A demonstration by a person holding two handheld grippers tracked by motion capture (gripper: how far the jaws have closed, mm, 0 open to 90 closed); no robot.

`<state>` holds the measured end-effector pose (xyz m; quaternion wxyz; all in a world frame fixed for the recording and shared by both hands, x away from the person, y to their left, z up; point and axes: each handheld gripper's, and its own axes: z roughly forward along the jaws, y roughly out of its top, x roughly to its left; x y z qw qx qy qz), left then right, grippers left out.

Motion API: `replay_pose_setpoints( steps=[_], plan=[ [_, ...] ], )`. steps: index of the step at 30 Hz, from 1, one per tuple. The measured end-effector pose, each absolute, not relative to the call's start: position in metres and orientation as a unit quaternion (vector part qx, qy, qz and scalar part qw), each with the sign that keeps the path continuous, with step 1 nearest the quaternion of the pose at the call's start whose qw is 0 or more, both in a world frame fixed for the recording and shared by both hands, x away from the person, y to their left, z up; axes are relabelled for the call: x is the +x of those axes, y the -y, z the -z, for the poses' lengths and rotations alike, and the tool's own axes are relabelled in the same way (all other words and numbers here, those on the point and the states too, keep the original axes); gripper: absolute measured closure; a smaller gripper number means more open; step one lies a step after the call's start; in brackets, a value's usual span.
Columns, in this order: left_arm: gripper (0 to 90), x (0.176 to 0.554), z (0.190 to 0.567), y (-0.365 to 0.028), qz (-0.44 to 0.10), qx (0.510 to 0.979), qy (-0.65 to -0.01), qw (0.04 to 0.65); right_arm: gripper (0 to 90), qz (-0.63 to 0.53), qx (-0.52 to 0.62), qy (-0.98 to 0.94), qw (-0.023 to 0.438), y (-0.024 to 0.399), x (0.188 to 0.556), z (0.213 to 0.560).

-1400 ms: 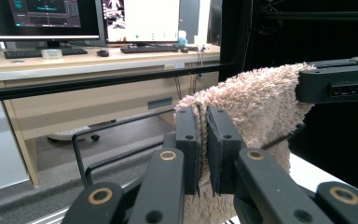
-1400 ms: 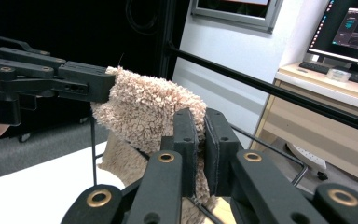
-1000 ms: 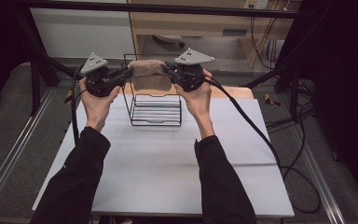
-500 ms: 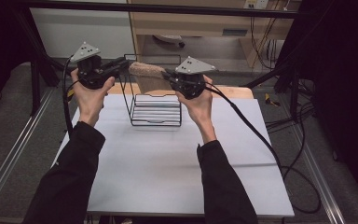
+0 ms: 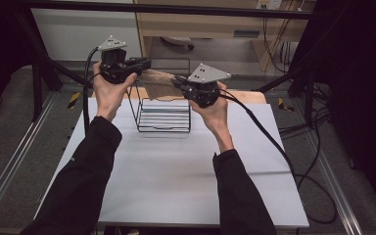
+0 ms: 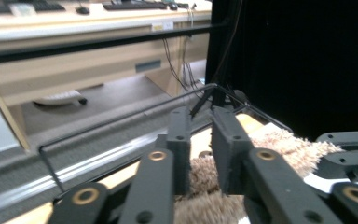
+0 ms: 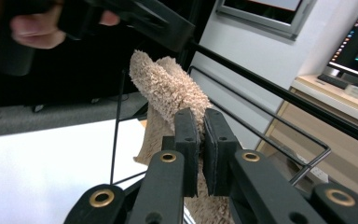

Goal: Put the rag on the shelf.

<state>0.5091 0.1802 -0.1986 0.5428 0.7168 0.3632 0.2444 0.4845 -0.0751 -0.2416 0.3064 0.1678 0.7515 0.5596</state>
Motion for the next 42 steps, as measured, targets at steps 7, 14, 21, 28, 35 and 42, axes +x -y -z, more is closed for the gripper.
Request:
replay_pose_setpoints(
  steps=[7, 14, 21, 28, 35, 42],
  plan=[
    [85.5, 0.513, 0.209, -0.175, -0.214, 0.734, -0.363, 0.532, 85.6, -0.551, 0.157, -0.761, 0.303, 0.076, 0.486, 0.247],
    [89.5, 0.501, 0.222, -0.179, -0.206, 0.743, -0.352, 0.530, 84.4, -0.554, 0.158, -0.764, 0.290, 0.078, 0.487, 0.252],
    [89.7, 0.497, 0.237, -0.179, -0.212, 0.751, -0.350, 0.518, 77.3, -0.544, 0.171, -0.774, 0.274, 0.078, 0.488, 0.254],
    [89.7, 0.502, 0.251, -0.180, -0.213, 0.752, -0.356, 0.512, 67.9, -0.555, 0.198, -0.767, 0.254, 0.083, 0.485, 0.251],
    [89.6, 0.501, 0.253, -0.179, -0.225, 0.751, -0.350, 0.512, 57.4, -0.557, 0.302, -0.741, 0.223, 0.087, 0.493, 0.265],
    [83.6, 0.498, 0.253, -0.182, -0.227, 0.748, -0.349, 0.516, 82.6, -0.563, 0.330, -0.728, 0.209, 0.076, 0.500, 0.277]
  ],
)
